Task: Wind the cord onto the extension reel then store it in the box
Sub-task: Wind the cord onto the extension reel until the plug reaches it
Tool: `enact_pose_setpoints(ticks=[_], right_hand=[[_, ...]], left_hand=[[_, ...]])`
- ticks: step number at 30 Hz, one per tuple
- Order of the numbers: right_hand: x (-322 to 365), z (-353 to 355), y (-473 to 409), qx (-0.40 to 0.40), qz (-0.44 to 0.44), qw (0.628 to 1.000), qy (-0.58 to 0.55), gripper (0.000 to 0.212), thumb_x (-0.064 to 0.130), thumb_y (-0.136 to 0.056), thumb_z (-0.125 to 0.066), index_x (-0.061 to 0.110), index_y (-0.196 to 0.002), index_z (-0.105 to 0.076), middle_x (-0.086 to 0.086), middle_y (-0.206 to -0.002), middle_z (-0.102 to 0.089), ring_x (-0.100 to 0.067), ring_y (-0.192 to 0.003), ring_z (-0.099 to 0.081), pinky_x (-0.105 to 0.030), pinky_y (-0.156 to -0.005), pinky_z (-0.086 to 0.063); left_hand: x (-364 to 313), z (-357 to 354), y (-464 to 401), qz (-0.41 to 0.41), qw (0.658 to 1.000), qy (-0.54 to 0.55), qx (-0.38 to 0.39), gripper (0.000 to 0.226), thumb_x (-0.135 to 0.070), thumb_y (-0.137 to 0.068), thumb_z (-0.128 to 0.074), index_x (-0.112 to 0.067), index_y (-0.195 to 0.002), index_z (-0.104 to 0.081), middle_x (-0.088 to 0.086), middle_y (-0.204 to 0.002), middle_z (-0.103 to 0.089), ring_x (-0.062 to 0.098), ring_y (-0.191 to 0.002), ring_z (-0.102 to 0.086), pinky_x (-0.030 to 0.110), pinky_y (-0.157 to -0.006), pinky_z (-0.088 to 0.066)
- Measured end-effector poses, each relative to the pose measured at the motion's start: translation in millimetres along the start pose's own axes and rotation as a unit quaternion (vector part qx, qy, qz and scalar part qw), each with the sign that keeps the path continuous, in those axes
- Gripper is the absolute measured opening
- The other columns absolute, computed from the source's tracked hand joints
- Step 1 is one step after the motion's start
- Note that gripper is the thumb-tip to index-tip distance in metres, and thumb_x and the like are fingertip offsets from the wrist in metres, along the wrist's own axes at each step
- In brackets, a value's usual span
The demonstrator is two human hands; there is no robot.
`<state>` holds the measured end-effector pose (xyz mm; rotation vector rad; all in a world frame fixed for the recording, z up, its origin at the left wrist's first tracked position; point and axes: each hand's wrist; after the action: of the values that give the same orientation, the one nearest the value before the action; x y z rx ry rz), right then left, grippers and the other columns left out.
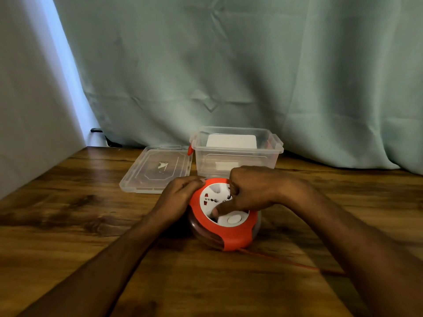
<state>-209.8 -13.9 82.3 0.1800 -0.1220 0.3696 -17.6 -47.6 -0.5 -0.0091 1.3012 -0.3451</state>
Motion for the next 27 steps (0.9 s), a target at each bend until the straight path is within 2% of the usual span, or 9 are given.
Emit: enact_pose_setpoints(ticks=[4,6,8,10,13,17,19,22,27], right_hand=[[-5.2,1.6,0.9,0.016,0.027,0.999,-0.031,0.042,0.06,-0.087,-0.071,0.023,-0.066,-0.065,0.01,-0.064,-0.068,-0.011,-0.064,-0.07,-0.02,-0.055,-0.046],[-11.8,7.9,3.7,-0.015,0.052,0.998,-0.033,0.031,0.049,-0.088,-0.076,0.018,-0.081,-0.078,0.01,-0.071,-0.071,-0.005,-0.069,-0.07,-0.019,-0.06,-0.048],[-18.8,14.9,8.0,-0.032,0.072,0.997,-0.028,0.017,0.033,-0.085,-0.083,0.028,-0.1,-0.077,0.011,-0.071,-0.069,0.003,-0.066,-0.064,-0.016,-0.059,-0.046],[-23.4,16.1,8.1,-0.012,0.071,0.996,-0.05,0.038,0.024,-0.081,-0.087,0.035,-0.113,-0.07,0.01,-0.079,-0.075,0.001,-0.069,-0.068,-0.02,-0.061,-0.053],[-19.9,12.5,6.0,-0.002,0.07,0.997,-0.031,0.054,0.019,-0.078,-0.087,0.038,-0.123,-0.064,0.041,-0.072,-0.061,0.013,-0.066,-0.06,-0.015,-0.06,-0.048],[-23.3,9.7,3.9,-0.018,0.083,0.996,-0.014,0.064,0.023,-0.077,-0.087,0.043,-0.133,-0.064,0.026,-0.112,-0.063,0.002,-0.088,-0.062,-0.021,-0.073,-0.055],[-23.6,9.6,4.4,-0.027,0.088,0.996,-0.017,0.063,0.025,-0.074,-0.088,0.039,-0.132,-0.068,0.026,-0.106,-0.06,0.006,-0.082,-0.06,-0.015,-0.068,-0.051],[-22.9,10.1,5.0,-0.03,0.09,0.995,-0.023,0.061,0.029,-0.073,-0.09,0.033,-0.13,-0.07,0.017,-0.117,-0.067,0.001,-0.092,-0.064,-0.014,-0.073,-0.055],[-22.2,11.3,6.2,-0.039,0.075,0.996,0.001,0.053,0.05,-0.066,-0.093,0.027,-0.111,-0.077,0.025,-0.084,-0.063,0.006,-0.075,-0.063,-0.009,-0.056,-0.045]], left_hand=[[0.7,0.2,-0.3,0.006,1.0,-0.001,0.005,0.031,-0.028,-0.108,-0.049,-0.023,-0.105,-0.079,0.003,-0.098,-0.082,0.021,-0.091,-0.079,0.05,-0.095,-0.061],[0.4,-0.4,-0.4,0.007,1.0,0.004,0.001,0.031,-0.026,-0.107,-0.049,-0.024,-0.101,-0.079,0.003,-0.095,-0.083,0.021,-0.088,-0.079,0.049,-0.094,-0.061],[-0.3,-0.3,-0.3,0.004,1.0,0.002,0.003,0.032,-0.025,-0.107,-0.049,-0.023,-0.101,-0.08,0.004,-0.094,-0.083,0.023,-0.088,-0.079,0.05,-0.094,-0.061],[-0.8,-0.2,-0.2,0.001,1.0,-0.001,0.007,0.032,-0.026,-0.107,-0.049,-0.02,-0.102,-0.08,0.006,-0.093,-0.082,0.024,-0.087,-0.079,0.051,-0.093,-0.061],[-0.9,-0.1,0.4,0.005,1.0,0.008,0.006,0.033,-0.026,-0.107,-0.049,-0.02,-0.1,-0.08,0.008,-0.092,-0.082,0.026,-0.086,-0.079,0.051,-0.09,-0.062],[-2.6,-0.7,1.2,-0.007,1.0,0.007,0.005,0.032,-0.024,-0.107,-0.049,-0.022,-0.098,-0.08,0.006,-0.091,-0.082,0.023,-0.084,-0.079,0.046,-0.087,-0.063],[-3.6,-1.2,1.8,-0.009,1.0,0.005,0.006,0.032,-0.024,-0.107,-0.049,-0.025,-0.096,-0.079,0.003,-0.09,-0.082,0.021,-0.083,-0.079,0.042,-0.086,-0.063],[-2.8,-0.9,1.4,-0.014,1.0,-0.005,0.015,0.032,-0.025,-0.108,-0.048,-0.023,-0.1,-0.079,0.002,-0.093,-0.083,0.02,-0.086,-0.079,0.04,-0.086,-0.063],[-2.9,-0.2,1.5,-0.01,1.0,0.004,0.016,0.03,-0.025,-0.107,-0.05,-0.025,-0.098,-0.079,-0.001,-0.092,-0.082,0.017,-0.086,-0.079,0.033,-0.083,-0.062]])
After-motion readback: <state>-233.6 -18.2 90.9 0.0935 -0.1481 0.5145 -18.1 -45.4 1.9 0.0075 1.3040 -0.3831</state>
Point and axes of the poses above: each hand's wrist, its own y-axis away from the middle knuckle, its own z-axis out of the back of the hand, x = y × z
